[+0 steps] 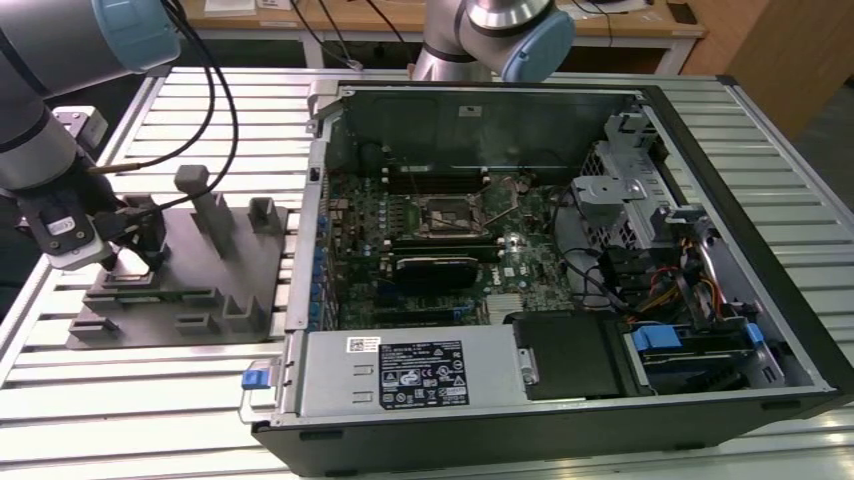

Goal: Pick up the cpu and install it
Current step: 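Pick up the cpu and move it towards the insertion slot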

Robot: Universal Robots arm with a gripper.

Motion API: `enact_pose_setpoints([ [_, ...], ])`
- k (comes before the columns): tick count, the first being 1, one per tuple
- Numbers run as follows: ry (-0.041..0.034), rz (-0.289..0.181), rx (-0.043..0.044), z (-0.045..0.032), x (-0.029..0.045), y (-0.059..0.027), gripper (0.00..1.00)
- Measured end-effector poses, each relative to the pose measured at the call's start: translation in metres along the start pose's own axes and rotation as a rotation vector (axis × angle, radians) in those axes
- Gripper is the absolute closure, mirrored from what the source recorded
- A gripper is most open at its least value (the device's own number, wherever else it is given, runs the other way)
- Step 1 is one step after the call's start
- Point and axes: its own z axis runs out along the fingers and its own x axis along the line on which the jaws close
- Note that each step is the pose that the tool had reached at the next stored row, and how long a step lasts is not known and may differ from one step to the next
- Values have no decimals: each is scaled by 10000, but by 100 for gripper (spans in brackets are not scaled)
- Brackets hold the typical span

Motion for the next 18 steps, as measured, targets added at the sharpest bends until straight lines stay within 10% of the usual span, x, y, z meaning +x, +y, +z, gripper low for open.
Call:
enact_pose_setpoints([
  [18,1,0,1,-19,0,1,40],
])
